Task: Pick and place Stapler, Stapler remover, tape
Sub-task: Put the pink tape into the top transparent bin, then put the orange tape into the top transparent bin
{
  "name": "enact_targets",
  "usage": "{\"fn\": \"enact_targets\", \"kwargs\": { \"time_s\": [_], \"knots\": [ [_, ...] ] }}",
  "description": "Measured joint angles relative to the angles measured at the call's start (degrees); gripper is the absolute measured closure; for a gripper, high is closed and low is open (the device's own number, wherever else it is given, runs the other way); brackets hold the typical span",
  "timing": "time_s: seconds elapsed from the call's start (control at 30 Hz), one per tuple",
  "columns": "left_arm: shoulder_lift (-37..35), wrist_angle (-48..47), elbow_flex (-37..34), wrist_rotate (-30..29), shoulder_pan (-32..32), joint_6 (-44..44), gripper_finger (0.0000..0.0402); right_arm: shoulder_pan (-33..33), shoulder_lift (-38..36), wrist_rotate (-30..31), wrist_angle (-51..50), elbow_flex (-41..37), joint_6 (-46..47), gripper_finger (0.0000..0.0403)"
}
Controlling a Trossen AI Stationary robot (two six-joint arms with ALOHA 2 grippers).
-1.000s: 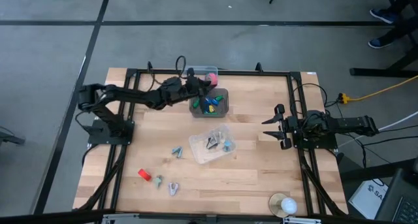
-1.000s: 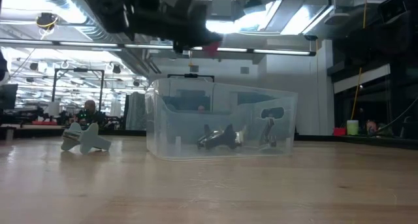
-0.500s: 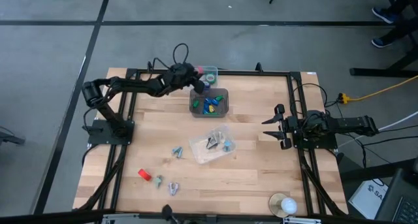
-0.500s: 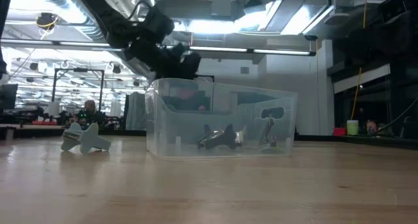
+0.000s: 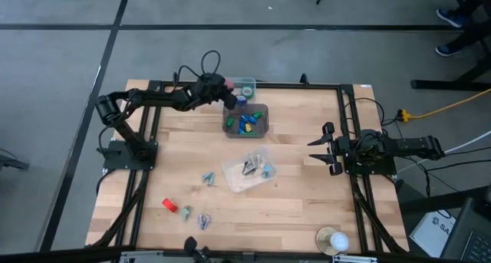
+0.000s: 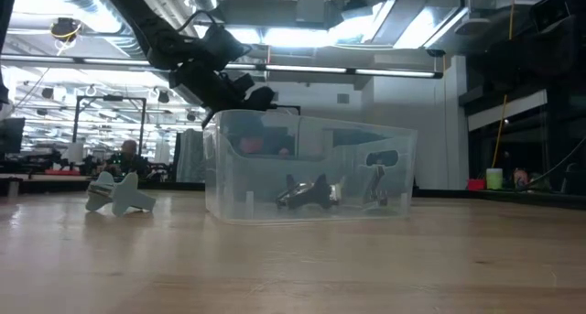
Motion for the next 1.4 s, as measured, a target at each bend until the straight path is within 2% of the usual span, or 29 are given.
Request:
{"fn": "enact_targets", "kwargs": {
  "time_s": [0.33, 0.5, 0.7, 0.87, 1.0, 1.17, 1.4],
  "knots": [
    [0.0, 0.0, 0.0, -1.4, 0.0, 0.1, 0.0262, 0.0, 0.0, 0.0, 0.0, 0.0, 0.0, 0.0215],
    [0.0, -0.7, 0.0, 0.3, 0.1, 0.1, 0.0259, 0.0, 0.0, 0.0, 0.0, 0.0, 0.0, 0.0215],
    [0.0, -7.6, 0.5, 1.5, 0.6, -1.4, 0.0258, 0.0, 0.0, 0.0, 0.0, 0.0, 0.0, 0.0215],
    [-0.6, -8.6, 0.5, 2.7, 0.6, -1.4, 0.0258, 0.0, 0.0, 0.0, 0.0, 0.0, 0.0, 0.0215],
    [-3.1, -7.9, 0.5, 4.0, 0.6, -1.0, 0.0258, 0.0, 0.0, 0.0, 0.0, 0.0, 0.0, 0.0215],
    [-7.8, -8.6, 0.6, 8.8, -0.3, -1.0, 0.0258, 0.0, 0.0, 0.0, 0.0, 0.0, 0.0, 0.0215],
    [-14.4, -15.2, 0.6, 13.6, -6.5, 2.3, 0.0258, 0.0, 0.0, 0.0, 0.0, 0.0, 0.0, 0.0215]
  ]
}}
